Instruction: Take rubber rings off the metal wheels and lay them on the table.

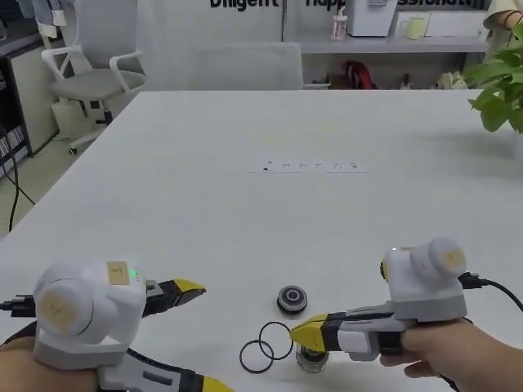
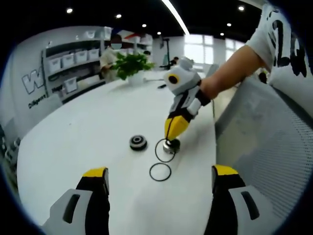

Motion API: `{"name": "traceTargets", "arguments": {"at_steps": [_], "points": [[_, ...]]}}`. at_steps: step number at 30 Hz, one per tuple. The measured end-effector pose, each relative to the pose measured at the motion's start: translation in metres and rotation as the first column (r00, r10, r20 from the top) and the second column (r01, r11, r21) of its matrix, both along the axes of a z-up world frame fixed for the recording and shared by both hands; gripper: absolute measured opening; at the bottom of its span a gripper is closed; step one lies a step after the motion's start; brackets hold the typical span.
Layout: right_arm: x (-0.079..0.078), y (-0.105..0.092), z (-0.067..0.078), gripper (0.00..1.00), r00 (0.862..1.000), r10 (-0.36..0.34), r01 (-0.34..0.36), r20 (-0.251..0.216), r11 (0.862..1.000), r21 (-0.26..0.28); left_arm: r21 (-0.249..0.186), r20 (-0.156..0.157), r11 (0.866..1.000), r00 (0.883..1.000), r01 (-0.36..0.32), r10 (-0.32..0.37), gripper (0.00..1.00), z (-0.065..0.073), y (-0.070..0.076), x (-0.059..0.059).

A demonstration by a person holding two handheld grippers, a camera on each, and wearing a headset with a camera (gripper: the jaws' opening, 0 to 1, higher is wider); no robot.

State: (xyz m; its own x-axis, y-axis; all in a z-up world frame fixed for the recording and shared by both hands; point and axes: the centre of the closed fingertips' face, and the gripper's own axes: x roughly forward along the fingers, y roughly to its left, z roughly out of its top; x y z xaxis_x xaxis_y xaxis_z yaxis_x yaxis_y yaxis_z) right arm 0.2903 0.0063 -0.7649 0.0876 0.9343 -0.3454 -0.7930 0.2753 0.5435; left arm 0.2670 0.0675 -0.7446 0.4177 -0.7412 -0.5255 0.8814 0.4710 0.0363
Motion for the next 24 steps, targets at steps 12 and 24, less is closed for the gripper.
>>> {"name": "traceTargets", "arguments": {"at_steps": [12,24], "points": [[-0.003,0.015,-0.008,0.00,0.999,0.032,-0.032,-0.015,0.999,-0.026,-0.004,-0.003,1.000,1.000,-0.012,0.012,0.91,-0.002,0.004,-0.002],[-0.006,0.026,-0.020,0.00,0.998,0.045,-0.048,-0.053,0.997,-0.053,0.001,-0.010,1.000,1.000,-0.016,0.016,0.90,-0.005,0.008,-0.005]]}}
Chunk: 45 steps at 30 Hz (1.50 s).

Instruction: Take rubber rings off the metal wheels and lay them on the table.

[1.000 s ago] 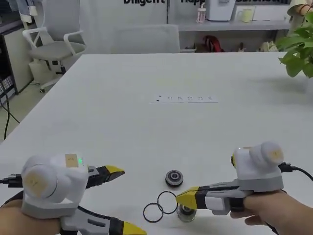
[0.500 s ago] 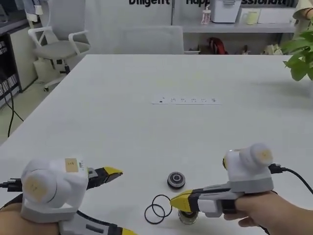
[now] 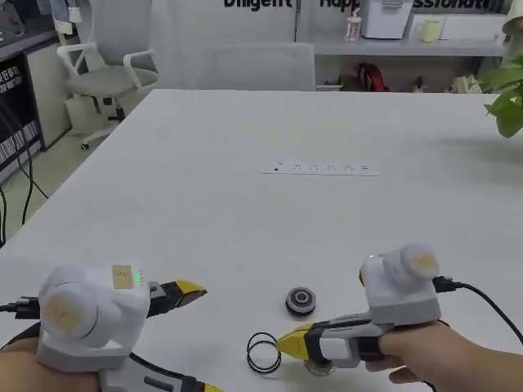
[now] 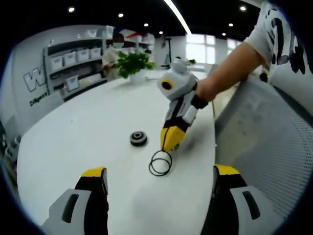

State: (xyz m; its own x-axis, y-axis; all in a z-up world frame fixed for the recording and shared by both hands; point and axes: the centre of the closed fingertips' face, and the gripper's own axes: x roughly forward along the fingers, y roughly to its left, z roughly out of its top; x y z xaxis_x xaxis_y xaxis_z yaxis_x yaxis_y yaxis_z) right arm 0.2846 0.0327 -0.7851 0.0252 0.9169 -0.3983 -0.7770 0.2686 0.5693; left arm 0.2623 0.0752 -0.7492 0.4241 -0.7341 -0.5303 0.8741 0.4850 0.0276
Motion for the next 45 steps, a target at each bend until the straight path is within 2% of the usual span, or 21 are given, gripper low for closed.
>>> {"name": "traceTargets", "arguments": {"at_steps": [6,20,31,37,45], "points": [[0.002,0.000,-0.008,0.00,1.000,-0.002,0.002,-0.002,1.000,-0.028,0.003,-0.010,1.000,1.000,-0.001,0.002,0.90,-0.003,0.001,-0.001],[0.007,-0.002,-0.013,0.00,0.999,-0.025,0.027,0.027,0.998,-0.052,0.009,-0.026,1.000,1.000,0.002,-0.002,0.89,-0.006,0.000,-0.003],[0.012,-0.005,-0.011,0.04,0.997,-0.042,0.045,0.059,0.997,-0.056,0.021,-0.040,1.000,0.999,0.007,-0.006,0.89,-0.010,0.001,-0.005],[0.014,-0.009,-0.008,0.10,0.996,-0.051,0.056,0.074,0.997,-0.059,0.026,-0.043,1.000,0.999,0.008,-0.007,0.88,-0.011,0.001,-0.004],[0.022,-0.015,0.006,0.12,0.992,-0.067,0.071,0.111,0.997,-0.033,0.033,-0.037,0.999,0.999,0.007,-0.006,0.85,-0.008,0.001,0.003]]}}
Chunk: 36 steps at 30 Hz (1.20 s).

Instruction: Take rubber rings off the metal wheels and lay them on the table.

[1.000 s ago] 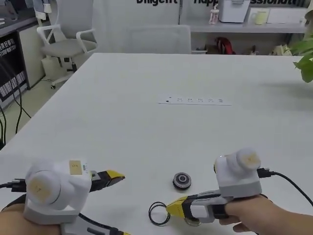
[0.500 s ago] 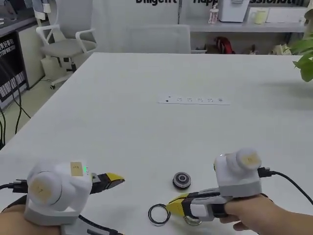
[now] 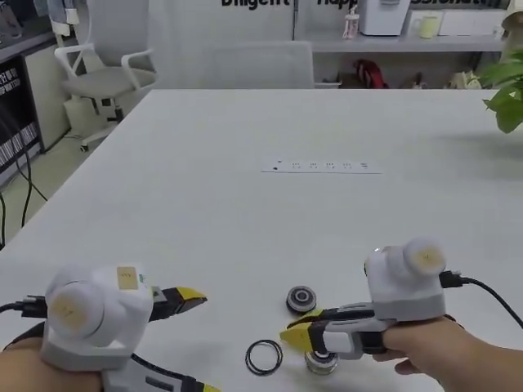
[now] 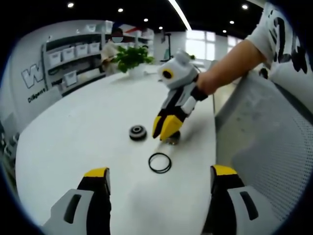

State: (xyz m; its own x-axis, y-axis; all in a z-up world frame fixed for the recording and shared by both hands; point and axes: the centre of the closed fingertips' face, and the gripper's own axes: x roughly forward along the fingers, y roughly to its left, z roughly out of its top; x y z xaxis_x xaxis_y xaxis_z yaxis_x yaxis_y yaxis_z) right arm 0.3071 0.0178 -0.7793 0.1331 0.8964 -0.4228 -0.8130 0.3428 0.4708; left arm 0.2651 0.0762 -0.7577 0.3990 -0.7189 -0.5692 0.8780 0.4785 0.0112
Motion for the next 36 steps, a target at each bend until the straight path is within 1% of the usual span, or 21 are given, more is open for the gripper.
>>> {"name": "traceTargets", "arguments": {"at_steps": [3,7,10,15,19,22,29,32,36], "points": [[0.004,-0.005,0.005,0.13,1.000,-0.012,0.012,0.016,1.000,0.008,-0.002,0.004,1.000,1.000,-0.002,0.002,0.84,0.003,-0.001,0.005],[0.008,-0.012,0.007,0.13,0.999,-0.022,0.022,0.036,1.000,0.004,-0.008,0.008,1.000,1.000,-0.005,0.005,0.82,0.005,-0.003,0.011],[0.012,-0.018,0.009,0.14,0.998,-0.035,0.035,0.047,0.999,0.005,-0.005,0.011,1.000,1.000,-0.002,0.002,0.80,0.006,-0.005,0.015],[0.022,-0.025,0.015,0.15,0.996,-0.059,0.058,0.065,0.998,0.011,-0.006,0.025,1.000,1.000,0.003,-0.003,0.77,0.009,-0.007,0.023],[0.029,-0.030,0.019,0.17,0.993,-0.079,0.078,0.083,0.997,0.013,-0.016,0.028,1.000,1.000,-0.008,0.008,0.75,0.012,-0.008,0.030],[0.036,-0.036,0.021,0.20,0.989,-0.094,0.095,0.113,0.996,0.003,-0.019,0.031,1.000,0.999,-0.014,0.014,0.73,0.013,-0.008,0.036],[0.043,-0.043,0.017,0.24,0.982,-0.103,0.109,0.160,0.994,-0.028,-0.031,0.027,0.999,0.999,-0.025,0.026,0.69,0.012,-0.012,0.048],[0.045,-0.044,0.013,0.26,0.980,-0.102,0.111,0.172,0.993,-0.041,-0.039,0.019,0.999,0.999,-0.032,0.033,0.68,0.012,-0.015,0.054],[0.047,-0.045,0.008,0.27,0.978,-0.105,0.116,0.183,0.992,-0.054,-0.038,0.016,0.999,0.999,-0.038,0.038,0.67,0.008,-0.018,0.061]]}}
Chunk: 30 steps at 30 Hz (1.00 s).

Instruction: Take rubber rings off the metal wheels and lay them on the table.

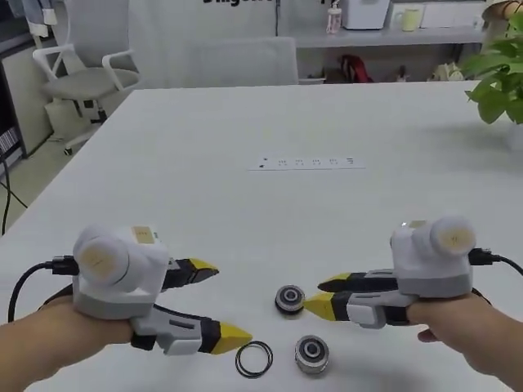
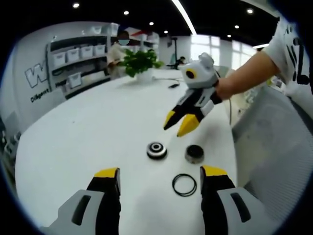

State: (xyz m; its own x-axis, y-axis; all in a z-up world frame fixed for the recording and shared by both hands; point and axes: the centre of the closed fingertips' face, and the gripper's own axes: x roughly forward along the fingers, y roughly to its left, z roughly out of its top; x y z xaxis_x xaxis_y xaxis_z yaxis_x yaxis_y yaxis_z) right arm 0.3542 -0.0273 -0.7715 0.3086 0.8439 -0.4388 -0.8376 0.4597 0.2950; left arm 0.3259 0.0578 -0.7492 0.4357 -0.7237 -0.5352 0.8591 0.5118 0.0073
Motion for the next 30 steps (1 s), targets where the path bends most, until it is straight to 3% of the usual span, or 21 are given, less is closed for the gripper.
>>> {"name": "traceTargets", "arguments": {"at_steps": [12,30], "points": [[0.008,0.002,-0.013,0.27,1.000,-0.002,0.003,0.030,0.999,-0.040,0.006,-0.026,1.000,1.000,0.000,0.000,0.62,-0.015,-0.013,0.016],[0.004,0.005,-0.028,0.26,0.999,0.025,-0.023,0.029,0.997,-0.069,-0.021,-0.079,1.000,0.997,0.007,-0.009,0.51,-0.030,-0.040,0.025]]}}
